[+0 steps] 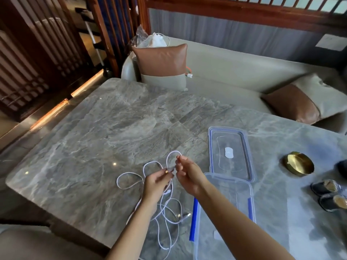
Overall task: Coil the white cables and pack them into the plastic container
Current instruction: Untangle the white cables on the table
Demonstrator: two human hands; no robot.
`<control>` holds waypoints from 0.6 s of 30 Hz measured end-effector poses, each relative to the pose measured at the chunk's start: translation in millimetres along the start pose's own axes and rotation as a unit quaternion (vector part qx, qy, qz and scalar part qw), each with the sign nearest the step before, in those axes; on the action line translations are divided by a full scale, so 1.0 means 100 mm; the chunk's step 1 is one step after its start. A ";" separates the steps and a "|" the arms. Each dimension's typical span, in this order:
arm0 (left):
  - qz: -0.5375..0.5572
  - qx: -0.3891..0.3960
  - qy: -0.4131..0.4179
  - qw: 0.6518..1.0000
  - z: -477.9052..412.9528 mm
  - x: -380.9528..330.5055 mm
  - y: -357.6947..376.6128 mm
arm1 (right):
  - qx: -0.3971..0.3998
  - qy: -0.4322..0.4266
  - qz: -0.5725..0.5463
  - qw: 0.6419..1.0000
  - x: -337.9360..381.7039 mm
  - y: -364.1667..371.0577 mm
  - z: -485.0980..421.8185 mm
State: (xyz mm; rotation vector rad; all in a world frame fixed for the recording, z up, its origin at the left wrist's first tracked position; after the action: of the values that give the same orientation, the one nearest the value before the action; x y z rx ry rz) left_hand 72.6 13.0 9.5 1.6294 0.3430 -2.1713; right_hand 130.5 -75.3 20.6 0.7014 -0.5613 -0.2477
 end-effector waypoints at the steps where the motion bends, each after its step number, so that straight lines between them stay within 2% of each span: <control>1: 0.025 -0.022 -0.011 0.999 0.06 0.01 0.03 | -0.002 -0.008 0.002 1.000 0.01 0.00 0.04; 4: 0.130 -0.085 -0.034 0.987 0.25 0.01 0.08 | -0.008 -0.011 0.024 1.000 -0.06 0.00 0.17; 8: 0.236 -0.152 -0.035 0.959 0.31 -0.04 0.03 | -0.036 -0.021 0.151 0.988 -0.21 -0.02 0.25; 13: 0.219 -0.122 -0.005 0.968 0.16 -0.18 0.00 | -0.092 -0.051 0.225 0.969 -0.16 0.06 0.18; 18: 0.234 -0.105 0.013 0.966 -0.08 -0.26 -0.10 | -0.084 -0.075 0.229 0.967 -0.09 0.18 0.13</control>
State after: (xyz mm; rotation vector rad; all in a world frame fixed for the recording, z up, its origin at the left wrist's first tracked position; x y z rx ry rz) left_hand 80.9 29.3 31.8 1.4464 0.1660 -1.7004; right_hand 116.2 -65.1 37.2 0.3735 -0.8198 0.0855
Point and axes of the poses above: each hand's wrist, its own z-axis away from the middle knuckle, its own y-axis out of the palm, x = y × z, the point moved 10 cm from there along -z, towards the middle knuckle, and after that the axes turned 7 degrees about y, right-handed, at the moved point
